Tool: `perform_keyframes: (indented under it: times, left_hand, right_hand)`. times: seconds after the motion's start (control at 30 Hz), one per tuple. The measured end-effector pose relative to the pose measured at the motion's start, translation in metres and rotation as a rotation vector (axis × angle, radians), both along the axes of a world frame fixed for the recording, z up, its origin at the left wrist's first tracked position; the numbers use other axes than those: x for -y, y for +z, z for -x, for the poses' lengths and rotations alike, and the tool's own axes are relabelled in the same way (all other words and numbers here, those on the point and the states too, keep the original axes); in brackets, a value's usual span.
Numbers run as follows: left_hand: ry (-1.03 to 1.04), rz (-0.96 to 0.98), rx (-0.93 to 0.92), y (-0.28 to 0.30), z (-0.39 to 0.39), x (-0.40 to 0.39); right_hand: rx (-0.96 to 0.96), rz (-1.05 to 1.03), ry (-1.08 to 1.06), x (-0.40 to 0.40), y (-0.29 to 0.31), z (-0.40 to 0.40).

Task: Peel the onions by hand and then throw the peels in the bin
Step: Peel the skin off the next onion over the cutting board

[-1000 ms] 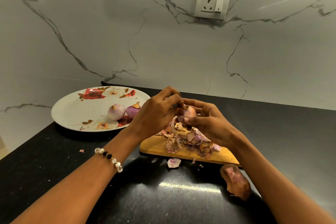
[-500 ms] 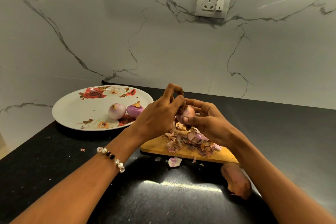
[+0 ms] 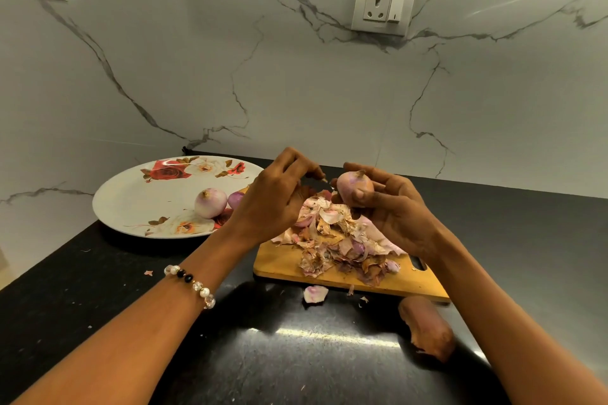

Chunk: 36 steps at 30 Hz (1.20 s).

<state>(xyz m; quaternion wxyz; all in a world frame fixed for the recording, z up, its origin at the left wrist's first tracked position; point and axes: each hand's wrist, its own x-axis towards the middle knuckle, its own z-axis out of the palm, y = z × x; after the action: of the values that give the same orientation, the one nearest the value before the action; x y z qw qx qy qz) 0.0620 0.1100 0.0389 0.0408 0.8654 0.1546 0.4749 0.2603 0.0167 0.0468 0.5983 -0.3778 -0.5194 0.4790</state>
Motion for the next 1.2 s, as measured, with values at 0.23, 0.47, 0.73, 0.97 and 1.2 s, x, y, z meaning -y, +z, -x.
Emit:
perform_keyframes:
  times: [0.23, 0.47, 0.73, 0.97, 1.2]
  left_hand:
    - [-0.114, 0.067, 0.138, 0.001, -0.007, 0.012]
    - [-0.023, 0.112, 0.243, -0.002, -0.014, 0.021]
    - [0.078, 0.163, 0.232, -0.004, -0.019, 0.023]
    - [0.034, 0.234, 0.171, -0.004, -0.019, 0.019]
    - [0.023, 0.252, 0.073, -0.006, -0.021, 0.014]
  right_hand:
    - [0.152, -0.001, -0.045, -0.003, -0.003, 0.01]
    - [0.2, -0.008, -0.11, -0.002, -0.002, 0.012]
    - [0.281, -0.024, -0.164, -0.006, -0.008, 0.009]
    - [0.343, -0.025, -0.187, -0.008, -0.011, 0.009]
    - [0.335, -0.02, -0.181, -0.008, -0.011, 0.01]
